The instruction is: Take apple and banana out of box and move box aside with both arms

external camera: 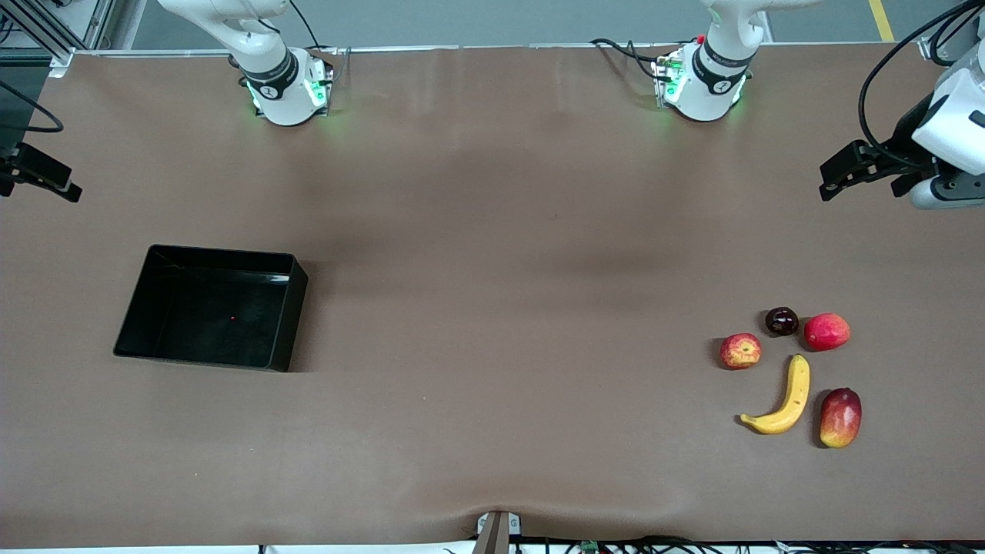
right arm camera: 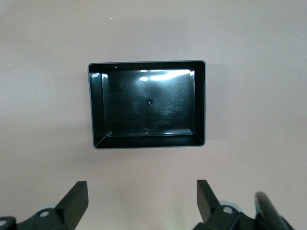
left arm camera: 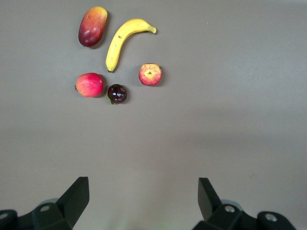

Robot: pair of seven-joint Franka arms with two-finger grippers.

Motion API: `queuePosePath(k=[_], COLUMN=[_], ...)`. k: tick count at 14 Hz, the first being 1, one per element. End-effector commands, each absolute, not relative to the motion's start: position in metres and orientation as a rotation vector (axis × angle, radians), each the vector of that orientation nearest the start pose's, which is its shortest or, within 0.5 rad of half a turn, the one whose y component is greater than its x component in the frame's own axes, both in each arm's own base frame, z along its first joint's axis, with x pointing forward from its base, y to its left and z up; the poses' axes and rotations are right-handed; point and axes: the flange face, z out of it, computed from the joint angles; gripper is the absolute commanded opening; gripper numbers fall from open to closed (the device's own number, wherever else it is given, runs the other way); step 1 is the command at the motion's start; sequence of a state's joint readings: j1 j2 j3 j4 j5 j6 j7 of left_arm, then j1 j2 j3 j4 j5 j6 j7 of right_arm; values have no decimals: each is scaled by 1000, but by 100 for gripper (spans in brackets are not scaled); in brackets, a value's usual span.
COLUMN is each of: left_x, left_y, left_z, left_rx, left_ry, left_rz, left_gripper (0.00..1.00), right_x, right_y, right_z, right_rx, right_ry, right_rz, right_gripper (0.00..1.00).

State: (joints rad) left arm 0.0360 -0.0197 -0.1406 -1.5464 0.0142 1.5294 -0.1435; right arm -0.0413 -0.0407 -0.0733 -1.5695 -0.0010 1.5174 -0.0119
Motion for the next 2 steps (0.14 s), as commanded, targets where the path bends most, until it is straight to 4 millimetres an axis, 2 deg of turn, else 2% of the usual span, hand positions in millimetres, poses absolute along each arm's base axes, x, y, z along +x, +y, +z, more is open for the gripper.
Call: queuePosePath(k=[1, 2], left_x=[550, 550], left_y=[-59, -59], left_z=[650, 650], left_rx=[-3135, -3137], left_ry=[-73, -68], left_rz=[-30, -30], left_gripper=[100, 100], right_x=[531, 531], right_y=[-59, -53], right_z=[640, 640], right_rx=[-3154, -3158], right_ry=[137, 118], right_rz=[28, 26], right_gripper=[100, 100])
